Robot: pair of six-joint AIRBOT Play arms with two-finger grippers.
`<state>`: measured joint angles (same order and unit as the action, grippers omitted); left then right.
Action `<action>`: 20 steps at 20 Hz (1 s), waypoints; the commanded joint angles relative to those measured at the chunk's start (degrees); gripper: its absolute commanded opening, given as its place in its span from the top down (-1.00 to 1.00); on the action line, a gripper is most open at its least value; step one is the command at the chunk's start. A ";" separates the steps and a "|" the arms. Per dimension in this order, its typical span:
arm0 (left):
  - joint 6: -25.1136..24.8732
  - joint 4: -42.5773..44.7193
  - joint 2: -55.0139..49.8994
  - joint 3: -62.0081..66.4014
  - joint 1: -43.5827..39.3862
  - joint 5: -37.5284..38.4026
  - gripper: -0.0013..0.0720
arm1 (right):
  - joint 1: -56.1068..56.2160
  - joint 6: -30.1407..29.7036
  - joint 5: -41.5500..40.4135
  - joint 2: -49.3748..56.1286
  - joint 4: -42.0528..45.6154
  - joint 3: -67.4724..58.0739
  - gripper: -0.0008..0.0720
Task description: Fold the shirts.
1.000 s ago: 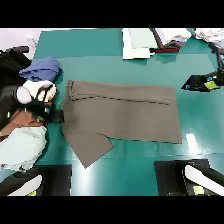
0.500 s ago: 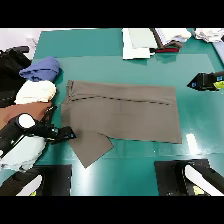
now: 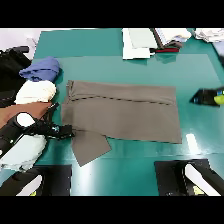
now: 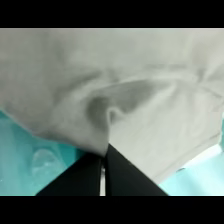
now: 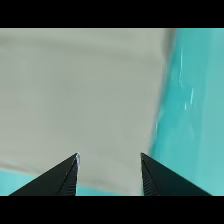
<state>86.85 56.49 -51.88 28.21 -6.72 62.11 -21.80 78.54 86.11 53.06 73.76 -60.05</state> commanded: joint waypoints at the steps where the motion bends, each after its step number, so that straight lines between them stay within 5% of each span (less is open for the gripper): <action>1: -1.99 1.36 1.95 1.60 0.04 1.84 0.91 | -9.22 -0.17 1.38 -2.64 4.35 14.69 -0.42; 6: -2.10 1.99 2.29 1.70 0.04 1.18 0.91 | -17.90 -0.85 -1.29 0.17 2.25 32.72 -0.44; 13: -2.05 2.03 2.29 1.68 0.04 0.46 0.91 | -8.33 -1.18 -12.11 4.61 -7.37 34.67 -0.38; 17: -1.77 5.01 2.29 2.71 0.04 1.25 0.91 | -2.71 -1.22 -12.70 4.79 -7.76 34.64 0.87; 20: -1.16 10.21 2.64 6.36 0.04 5.84 0.91 | -0.31 -1.20 -12.63 -0.26 -7.17 34.64 0.94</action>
<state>85.01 62.50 -49.50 32.27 -6.72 64.40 -24.73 77.30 74.02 55.79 66.63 -25.47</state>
